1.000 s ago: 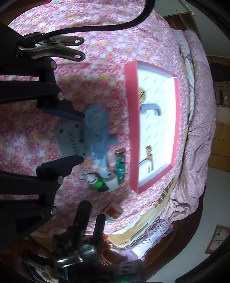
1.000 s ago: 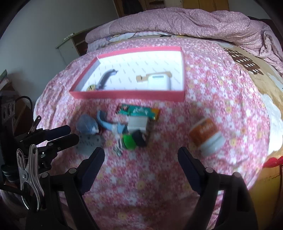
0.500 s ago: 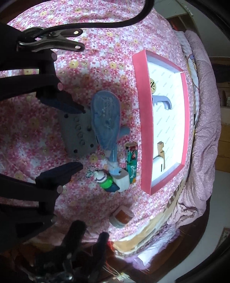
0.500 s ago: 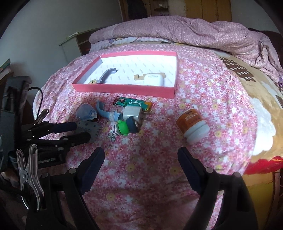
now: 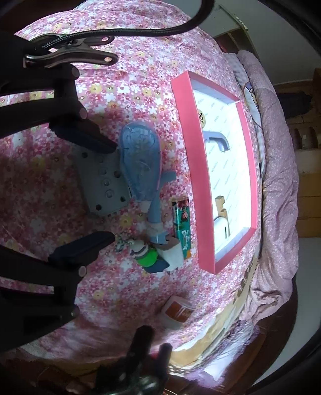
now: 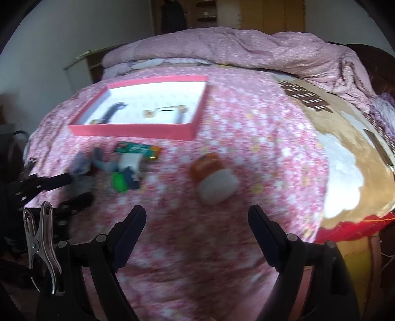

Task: Organize rigid objects
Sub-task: 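Withdraw both tools from the tray toward the remaining items, then grasp the orange-labelled jar with the right tool while the left tool grasps the grey holed block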

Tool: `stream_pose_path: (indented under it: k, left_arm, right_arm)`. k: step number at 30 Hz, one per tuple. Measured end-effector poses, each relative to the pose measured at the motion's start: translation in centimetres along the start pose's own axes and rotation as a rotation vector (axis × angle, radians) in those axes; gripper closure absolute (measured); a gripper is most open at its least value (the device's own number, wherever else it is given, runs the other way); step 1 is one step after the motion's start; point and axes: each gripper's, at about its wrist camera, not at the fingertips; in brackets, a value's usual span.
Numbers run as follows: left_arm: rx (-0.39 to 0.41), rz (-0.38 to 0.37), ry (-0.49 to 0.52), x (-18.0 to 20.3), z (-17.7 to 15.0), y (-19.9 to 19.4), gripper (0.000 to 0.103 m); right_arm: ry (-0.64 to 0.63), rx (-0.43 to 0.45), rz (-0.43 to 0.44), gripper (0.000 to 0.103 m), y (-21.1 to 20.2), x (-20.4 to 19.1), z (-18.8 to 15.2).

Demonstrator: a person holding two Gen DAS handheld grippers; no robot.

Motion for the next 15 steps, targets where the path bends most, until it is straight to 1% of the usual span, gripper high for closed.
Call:
stream_pose_path:
  k: [2, 7, 9, 11, 12, 14, 15]
  left_arm:
    - [0.0, -0.004, -0.014, -0.3, 0.0, 0.0, 0.034]
    - [0.008, -0.007, -0.043, -0.9, -0.3, -0.3, 0.034]
    - [0.009, -0.001, -0.048, -1.0, -0.3, -0.4, 0.034]
    - [0.004, 0.002, -0.054, -1.1, -0.4, -0.4, 0.034]
    - [0.002, 0.003, -0.057, -1.2, -0.4, -0.3, 0.034]
    - [0.001, 0.011, -0.055, -1.2, -0.5, -0.3, 0.034]
    - [-0.004, 0.024, -0.05, -1.1, -0.4, -0.1, 0.034]
  right_arm:
    - [-0.004, 0.003, 0.003, 0.016, 0.4, 0.4, 0.3]
    - [-0.044, 0.002, -0.035, 0.017, 2.3, 0.6, 1.7]
    - [-0.058, -0.003, -0.042, 0.024, 3.1, 0.5, 2.1]
    - [-0.06, -0.017, -0.031, 0.038, 3.9, 0.4, 2.3]
    - [-0.054, -0.023, -0.024, 0.042, 4.2, 0.4, 2.2]
    - [-0.037, -0.027, -0.014, 0.054, 4.6, 0.4, 2.0]
    - [-0.018, -0.027, -0.003, 0.055, 4.7, 0.5, 1.8]
Point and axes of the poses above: each gripper's, at about its wrist camera, not at the fingertips, and y roughly the way its jaws point, x to its right, z to its top, and after that the axes turned 5 degrees about z, right-handed
